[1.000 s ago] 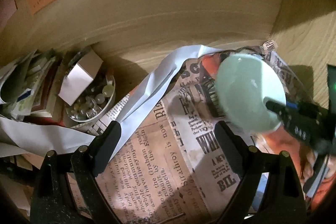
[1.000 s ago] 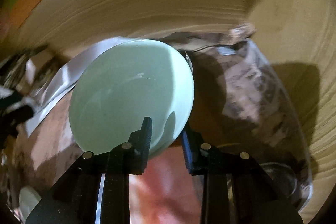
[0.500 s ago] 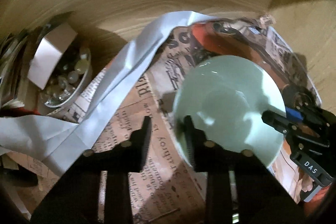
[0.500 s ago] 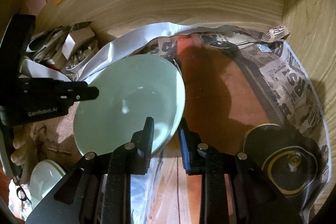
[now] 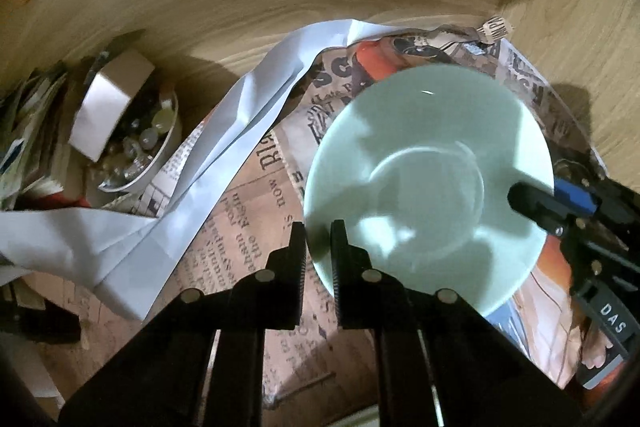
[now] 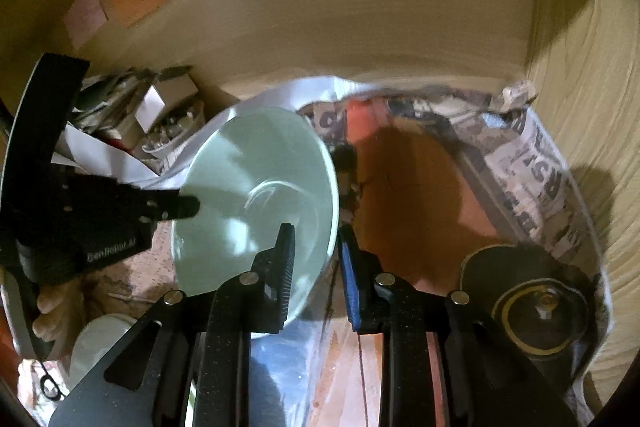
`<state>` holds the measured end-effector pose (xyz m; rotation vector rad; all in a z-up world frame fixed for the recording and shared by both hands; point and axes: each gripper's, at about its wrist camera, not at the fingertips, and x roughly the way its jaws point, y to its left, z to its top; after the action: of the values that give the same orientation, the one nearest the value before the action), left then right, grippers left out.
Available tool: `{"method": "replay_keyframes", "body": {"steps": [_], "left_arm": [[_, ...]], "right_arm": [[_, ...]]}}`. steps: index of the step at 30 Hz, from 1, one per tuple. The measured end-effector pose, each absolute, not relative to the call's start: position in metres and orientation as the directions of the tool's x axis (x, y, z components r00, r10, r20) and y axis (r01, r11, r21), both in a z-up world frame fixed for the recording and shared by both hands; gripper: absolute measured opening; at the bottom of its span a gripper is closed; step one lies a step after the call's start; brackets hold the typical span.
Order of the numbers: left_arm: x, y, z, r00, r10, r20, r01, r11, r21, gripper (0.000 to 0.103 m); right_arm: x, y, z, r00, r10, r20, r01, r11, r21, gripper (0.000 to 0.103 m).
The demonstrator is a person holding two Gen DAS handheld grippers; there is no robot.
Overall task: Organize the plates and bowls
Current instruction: 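Lift the mint green bowl with both tools and carry it over the stack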
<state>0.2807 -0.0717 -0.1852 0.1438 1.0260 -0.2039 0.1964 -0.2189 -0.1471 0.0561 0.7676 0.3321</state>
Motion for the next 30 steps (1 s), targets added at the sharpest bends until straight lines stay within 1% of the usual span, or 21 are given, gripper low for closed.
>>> {"method": "replay_keyframes", "body": {"steps": [9,13,18,30], "left_arm": [[0.240,-0.048,-0.158,0.567,-0.145,-0.811,0.221,0.975,-0.019,0.011],[0.218,-0.039,-0.148,0.611,-0.144,-0.779,0.213,0.977,-0.014,0.011],[0.192,-0.020,-0.136,0.645,-0.160,-0.747,0.188,0.981,-0.048,0.011],[0.133,0.025,-0.127,0.702,-0.153,-0.696,0.121,0.988,-0.095,0.011]], "right_arm": [[0.175,-0.207,-0.124,0.715,0.321,-0.620,-0.283,0.945,0.163,0.020],[0.161,-0.198,-0.115,0.732,0.334,-0.594,-0.298,0.941,0.162,0.020],[0.145,-0.184,-0.106,0.741,0.351,-0.572,-0.322,0.934,0.155,0.020],[0.111,-0.143,-0.093,0.741,0.407,-0.534,-0.405,0.905,0.128,0.020]]}}
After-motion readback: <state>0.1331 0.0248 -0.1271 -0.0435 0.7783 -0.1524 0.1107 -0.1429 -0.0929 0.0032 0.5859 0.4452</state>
